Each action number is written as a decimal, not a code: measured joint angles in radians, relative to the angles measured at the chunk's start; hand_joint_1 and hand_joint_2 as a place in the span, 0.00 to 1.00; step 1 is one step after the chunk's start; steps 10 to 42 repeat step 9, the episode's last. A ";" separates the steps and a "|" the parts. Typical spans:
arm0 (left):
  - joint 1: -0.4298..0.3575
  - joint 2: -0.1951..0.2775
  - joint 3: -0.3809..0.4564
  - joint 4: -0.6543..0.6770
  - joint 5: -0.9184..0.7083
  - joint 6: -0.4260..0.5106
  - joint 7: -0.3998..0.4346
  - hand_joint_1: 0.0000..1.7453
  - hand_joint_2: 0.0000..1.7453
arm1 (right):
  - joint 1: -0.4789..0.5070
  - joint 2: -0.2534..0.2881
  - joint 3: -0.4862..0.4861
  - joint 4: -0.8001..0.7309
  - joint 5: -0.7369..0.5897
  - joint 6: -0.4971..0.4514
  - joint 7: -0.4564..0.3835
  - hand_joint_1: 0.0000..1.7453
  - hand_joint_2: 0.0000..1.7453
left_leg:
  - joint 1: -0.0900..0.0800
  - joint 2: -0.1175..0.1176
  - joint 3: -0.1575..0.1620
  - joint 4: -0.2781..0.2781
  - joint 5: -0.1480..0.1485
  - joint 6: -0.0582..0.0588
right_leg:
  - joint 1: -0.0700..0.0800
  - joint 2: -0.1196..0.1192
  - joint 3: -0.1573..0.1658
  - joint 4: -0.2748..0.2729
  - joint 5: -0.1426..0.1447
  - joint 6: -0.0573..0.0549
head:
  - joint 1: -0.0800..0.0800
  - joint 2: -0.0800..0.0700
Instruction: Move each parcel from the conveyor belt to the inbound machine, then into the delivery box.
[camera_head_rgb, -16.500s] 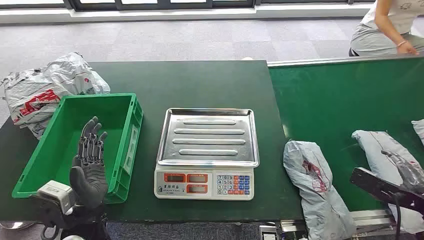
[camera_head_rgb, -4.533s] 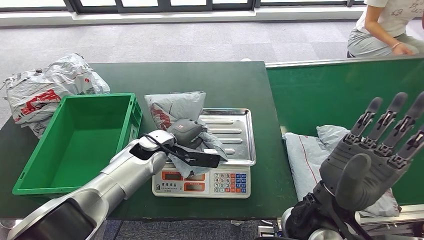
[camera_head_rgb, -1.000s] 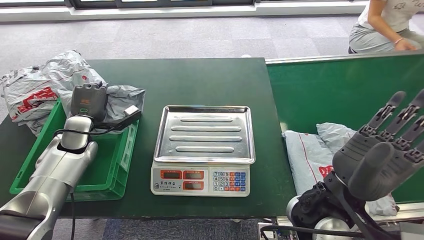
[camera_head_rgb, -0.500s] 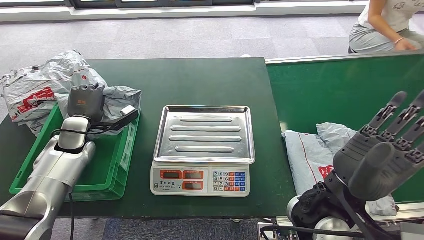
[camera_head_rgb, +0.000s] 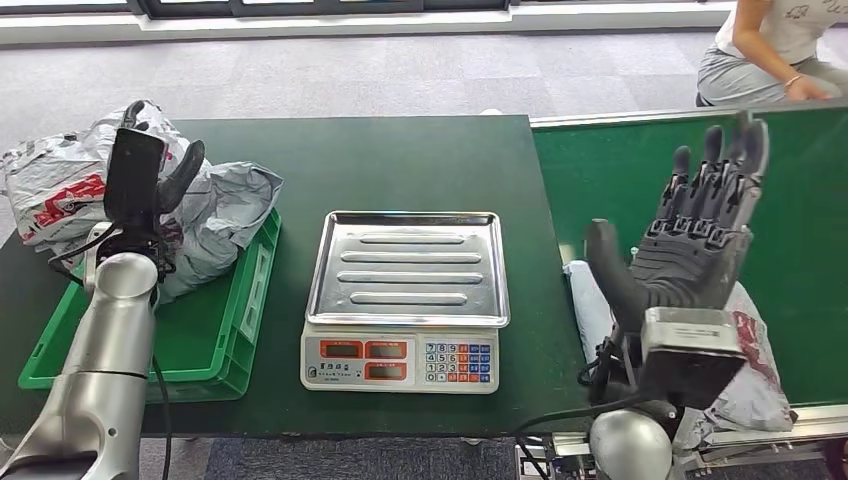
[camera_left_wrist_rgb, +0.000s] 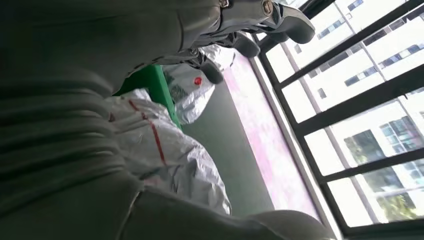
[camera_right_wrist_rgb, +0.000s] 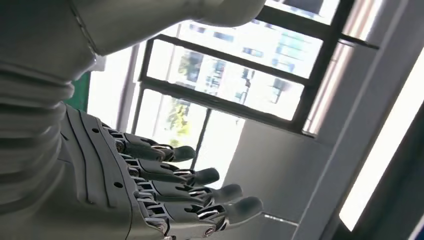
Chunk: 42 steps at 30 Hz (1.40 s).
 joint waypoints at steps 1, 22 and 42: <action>0.031 0.000 0.000 -0.044 0.045 0.007 -0.010 0.00 0.00 | -0.004 -0.012 -0.006 0.017 0.030 0.022 0.021 0.00 1.00 | 0.000 0.000 0.000 0.000 0.000 0.000 | 0.000 0.000 0.000 0.000 0.000 0.000 | 0.000 0.000; 0.333 0.013 -0.001 -0.392 0.118 0.226 -0.126 0.00 0.00 | -0.028 -0.260 -0.027 0.160 0.054 0.082 0.044 0.00 0.33 | -0.003 -0.001 -0.001 0.000 -0.003 0.003 | -0.001 -0.001 0.000 0.000 -0.002 0.003 | 0.000 0.000; 0.333 0.013 -0.001 -0.392 0.118 0.226 -0.126 0.00 0.00 | -0.028 -0.260 -0.027 0.160 0.054 0.082 0.044 0.00 0.33 | -0.003 -0.001 -0.001 0.000 -0.003 0.003 | -0.001 -0.001 0.000 0.000 -0.002 0.003 | 0.000 0.000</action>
